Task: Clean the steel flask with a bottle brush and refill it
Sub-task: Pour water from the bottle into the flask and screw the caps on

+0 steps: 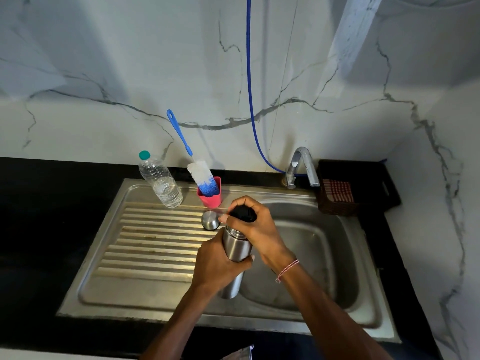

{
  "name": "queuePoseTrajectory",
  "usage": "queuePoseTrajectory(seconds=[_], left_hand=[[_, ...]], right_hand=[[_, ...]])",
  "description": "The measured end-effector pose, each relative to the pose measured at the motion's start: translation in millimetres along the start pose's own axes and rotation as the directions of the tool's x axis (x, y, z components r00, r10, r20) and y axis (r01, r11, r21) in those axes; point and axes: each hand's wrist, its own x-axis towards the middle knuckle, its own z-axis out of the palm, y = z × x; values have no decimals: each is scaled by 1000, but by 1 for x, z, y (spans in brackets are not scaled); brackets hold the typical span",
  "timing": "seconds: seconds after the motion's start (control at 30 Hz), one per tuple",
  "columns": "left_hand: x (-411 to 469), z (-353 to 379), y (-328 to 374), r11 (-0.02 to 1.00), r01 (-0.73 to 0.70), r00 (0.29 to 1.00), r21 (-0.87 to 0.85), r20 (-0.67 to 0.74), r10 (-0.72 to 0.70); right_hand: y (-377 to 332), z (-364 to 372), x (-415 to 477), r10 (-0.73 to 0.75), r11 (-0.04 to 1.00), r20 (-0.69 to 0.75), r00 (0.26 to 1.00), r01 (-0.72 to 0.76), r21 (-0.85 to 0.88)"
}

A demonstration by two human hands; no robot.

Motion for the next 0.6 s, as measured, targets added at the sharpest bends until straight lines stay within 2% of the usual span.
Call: queuePoseTrajectory(seconds=[0.13,0.23,0.3,0.33,0.37,0.43,0.6], left_hand=[[2,-3,-14,999,54,996,-3,-67,-54],[1,-10,-25,993,114,987,-37,-113,-118],[1,-17,-33,987,152,976,-58,-146,-160],[0,-21,-37,983,170,970,-66,-163,-179],[0,-25,-40,979,188,964,-77,-176,-199],[-2,-32,-48,970,220,951,-107,-197,-237],[-8,-45,-69,950,265,930,-164,-215,-297]], right_hand=[[6,1,5,-35,999,67,997,34,14],[22,2,12,34,998,15,999,-35,53],[39,-1,21,96,995,-44,994,-97,-26],[51,-3,26,89,986,-71,994,-98,-135],[64,-7,31,60,956,-88,994,-82,-282],[89,-8,43,37,831,-56,998,-62,-553],[132,14,76,60,472,140,988,96,-876]])
